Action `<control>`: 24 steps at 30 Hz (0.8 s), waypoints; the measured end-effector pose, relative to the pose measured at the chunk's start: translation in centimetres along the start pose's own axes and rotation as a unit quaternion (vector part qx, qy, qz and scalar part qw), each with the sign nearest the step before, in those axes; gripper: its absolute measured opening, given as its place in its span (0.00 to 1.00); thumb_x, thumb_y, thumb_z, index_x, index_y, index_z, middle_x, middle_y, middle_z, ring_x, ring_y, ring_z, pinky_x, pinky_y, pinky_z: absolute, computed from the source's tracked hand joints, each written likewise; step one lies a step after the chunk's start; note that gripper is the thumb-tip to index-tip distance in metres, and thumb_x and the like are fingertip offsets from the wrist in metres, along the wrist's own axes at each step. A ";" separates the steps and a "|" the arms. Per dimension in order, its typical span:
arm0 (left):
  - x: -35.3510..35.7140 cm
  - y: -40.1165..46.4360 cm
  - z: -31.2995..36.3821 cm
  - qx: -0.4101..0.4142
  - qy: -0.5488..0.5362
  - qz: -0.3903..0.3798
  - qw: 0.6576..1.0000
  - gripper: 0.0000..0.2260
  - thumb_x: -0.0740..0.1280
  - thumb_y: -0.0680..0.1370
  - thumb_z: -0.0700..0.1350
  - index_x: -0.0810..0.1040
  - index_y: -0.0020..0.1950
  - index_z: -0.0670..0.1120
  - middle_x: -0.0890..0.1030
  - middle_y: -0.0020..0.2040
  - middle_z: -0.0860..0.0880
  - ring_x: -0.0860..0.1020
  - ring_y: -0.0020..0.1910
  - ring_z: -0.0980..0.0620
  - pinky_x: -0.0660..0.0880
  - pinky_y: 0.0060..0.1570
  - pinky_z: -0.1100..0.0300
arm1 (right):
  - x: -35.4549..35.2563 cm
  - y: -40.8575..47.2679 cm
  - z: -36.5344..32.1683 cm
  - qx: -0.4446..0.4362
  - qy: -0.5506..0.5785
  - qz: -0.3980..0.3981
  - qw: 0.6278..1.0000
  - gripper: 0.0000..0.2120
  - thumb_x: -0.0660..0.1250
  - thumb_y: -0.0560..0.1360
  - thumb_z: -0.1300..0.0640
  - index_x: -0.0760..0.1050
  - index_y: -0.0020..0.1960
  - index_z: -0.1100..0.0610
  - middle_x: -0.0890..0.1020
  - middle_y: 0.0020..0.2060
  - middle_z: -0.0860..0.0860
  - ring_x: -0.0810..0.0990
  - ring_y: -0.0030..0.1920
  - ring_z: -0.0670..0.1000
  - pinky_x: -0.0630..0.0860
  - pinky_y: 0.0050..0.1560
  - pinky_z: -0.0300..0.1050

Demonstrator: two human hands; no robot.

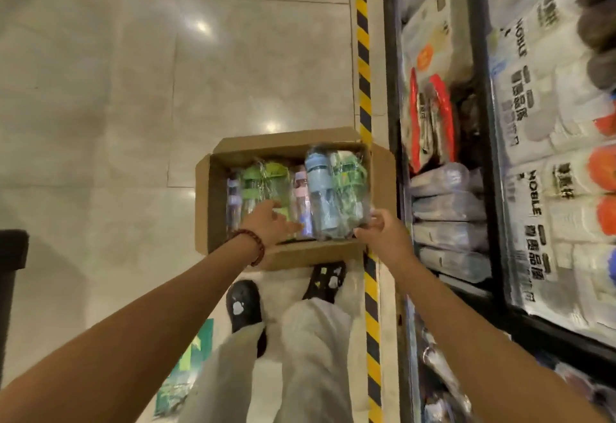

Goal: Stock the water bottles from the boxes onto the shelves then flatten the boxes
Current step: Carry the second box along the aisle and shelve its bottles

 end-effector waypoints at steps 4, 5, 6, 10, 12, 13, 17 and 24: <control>3.7 9.0 -0.6 -0.036 -0.006 0.012 0.999 0.30 0.73 0.72 0.47 0.65 0.70 0.42 0.74 0.63 0.43 0.74 0.59 0.46 0.72 0.58 0.54 | 0.2 9.8 2.4 -0.004 -0.027 0.006 1.000 0.24 0.71 0.72 0.57 0.69 0.66 0.57 0.76 0.59 0.54 0.75 0.57 0.52 0.73 0.57 0.47; 4.7 11.1 -1.0 -0.045 -0.008 0.012 0.999 0.30 0.72 0.72 0.47 0.65 0.70 0.42 0.73 0.63 0.43 0.73 0.58 0.47 0.72 0.56 0.55 | 0.4 12.1 3.0 -0.009 -0.034 0.009 0.999 0.24 0.71 0.73 0.58 0.68 0.66 0.58 0.76 0.59 0.53 0.75 0.59 0.52 0.72 0.55 0.44; 5.8 13.1 -1.4 -0.056 -0.016 0.010 0.998 0.30 0.73 0.72 0.47 0.64 0.70 0.42 0.73 0.63 0.43 0.73 0.57 0.47 0.71 0.55 0.56 | 0.5 14.2 3.5 -0.012 -0.042 0.015 0.999 0.25 0.71 0.73 0.57 0.67 0.67 0.57 0.76 0.59 0.53 0.75 0.59 0.52 0.70 0.52 0.41; 9.4 19.7 -3.6 -0.090 -0.045 0.009 0.995 0.33 0.73 0.72 0.49 0.62 0.72 0.43 0.72 0.66 0.43 0.73 0.57 0.48 0.69 0.51 0.58 | 1.8 21.1 5.8 -0.027 -0.078 0.015 0.996 0.30 0.70 0.74 0.54 0.62 0.71 0.54 0.72 0.64 0.52 0.72 0.61 0.51 0.68 0.52 0.42; 10.7 22.5 -4.7 -0.101 -0.059 0.013 0.993 0.36 0.73 0.71 0.50 0.59 0.73 0.43 0.70 0.68 0.42 0.72 0.62 0.45 0.69 0.53 0.57 | 2.8 23.6 6.4 -0.050 -0.096 0.011 0.994 0.34 0.70 0.73 0.52 0.58 0.74 0.53 0.69 0.68 0.52 0.70 0.66 0.53 0.69 0.60 0.45; 11.3 23.7 -5.3 -0.111 -0.065 0.015 0.992 0.38 0.73 0.71 0.51 0.58 0.74 0.44 0.69 0.69 0.42 0.72 0.63 0.44 0.69 0.55 0.55 | 3.2 24.5 6.6 -0.057 -0.112 0.014 0.992 0.35 0.71 0.73 0.51 0.57 0.74 0.53 0.68 0.69 0.53 0.69 0.67 0.54 0.69 0.62 0.47; 13.3 27.0 -6.6 -0.141 -0.115 0.014 0.983 0.38 0.74 0.70 0.50 0.58 0.73 0.46 0.72 0.66 0.44 0.73 0.59 0.46 0.71 0.56 0.52 | 5.3 26.6 7.0 -0.066 -0.227 0.048 0.970 0.42 0.69 0.72 0.46 0.50 0.76 0.57 0.62 0.72 0.56 0.65 0.70 0.57 0.65 0.66 0.51; 15.4 28.5 -7.9 -0.160 -0.202 0.046 0.965 0.35 0.78 0.65 0.49 0.64 0.66 0.49 0.75 0.56 0.50 0.75 0.52 0.50 0.74 0.55 0.50 | 7.6 28.1 8.0 0.010 -0.217 0.075 0.973 0.48 0.74 0.68 0.44 0.48 0.74 0.60 0.61 0.69 0.59 0.70 0.64 0.60 0.72 0.62 0.53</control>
Point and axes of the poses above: each hand's wrist, its own y-axis towards the middle knuckle, its own x-axis out of the palm, z = x × y, the point moved 5 cm from there along y, towards the middle knuckle
